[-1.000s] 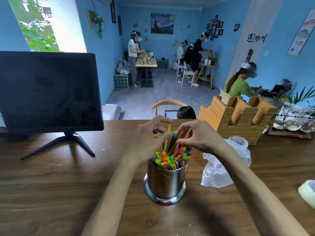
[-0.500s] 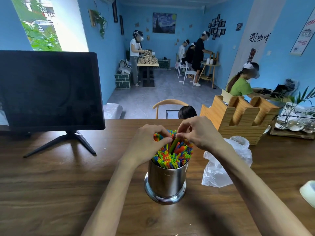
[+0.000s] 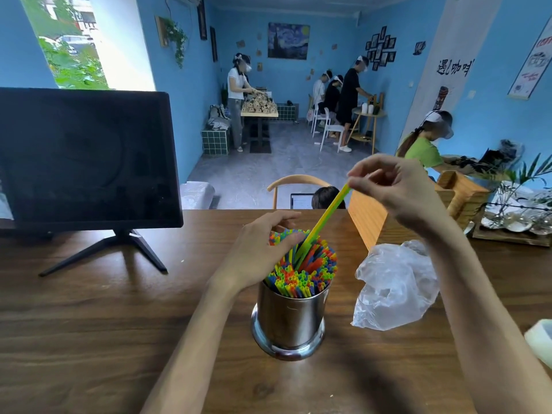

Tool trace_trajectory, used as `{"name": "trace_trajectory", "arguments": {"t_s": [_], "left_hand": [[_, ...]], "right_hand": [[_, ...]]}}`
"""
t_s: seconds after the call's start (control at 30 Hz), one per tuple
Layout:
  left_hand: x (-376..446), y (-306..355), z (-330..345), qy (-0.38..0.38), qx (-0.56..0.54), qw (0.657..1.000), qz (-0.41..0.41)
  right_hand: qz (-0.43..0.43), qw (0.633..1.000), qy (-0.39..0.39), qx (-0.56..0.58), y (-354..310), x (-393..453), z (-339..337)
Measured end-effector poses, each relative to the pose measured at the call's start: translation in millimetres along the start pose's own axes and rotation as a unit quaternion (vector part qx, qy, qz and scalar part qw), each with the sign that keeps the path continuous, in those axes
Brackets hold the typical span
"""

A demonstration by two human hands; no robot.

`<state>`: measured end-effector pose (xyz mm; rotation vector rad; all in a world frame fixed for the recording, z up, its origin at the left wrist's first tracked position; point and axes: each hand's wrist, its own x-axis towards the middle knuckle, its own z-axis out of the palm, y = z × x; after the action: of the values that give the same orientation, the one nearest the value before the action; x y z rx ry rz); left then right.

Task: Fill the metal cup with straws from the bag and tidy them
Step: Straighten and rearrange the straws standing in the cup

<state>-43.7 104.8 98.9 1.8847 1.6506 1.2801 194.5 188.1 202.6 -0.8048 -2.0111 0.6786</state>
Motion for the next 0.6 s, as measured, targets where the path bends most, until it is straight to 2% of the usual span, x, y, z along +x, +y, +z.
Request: {"name": "trace_trajectory", "arguments": {"t_s": [0.13,0.27,0.37,0.5,0.6], "left_hand": [[4,4,3,-0.033,-0.026,0.999,0.002],[8,4,8,0.036,-0.049,0.998,0.029],[9,6,5,0.084,-0.056,0.995,0.019],[9,10,-4,0.032,-0.128,0.989,-0.073],[6,20,-6,0.042,-0.171,0.982,-0.064]], "right_hand": [[-0.020,0.988,0.085,0.124,-5,2,-16],[-0.016,0.976,0.144,0.161,2,3,-14],[-0.007,0.965,0.153,0.212,9,2,-13],[0.003,0.940,0.146,0.307,15,1,-9],[0.022,0.917,0.145,0.371,18,1,0]]}}
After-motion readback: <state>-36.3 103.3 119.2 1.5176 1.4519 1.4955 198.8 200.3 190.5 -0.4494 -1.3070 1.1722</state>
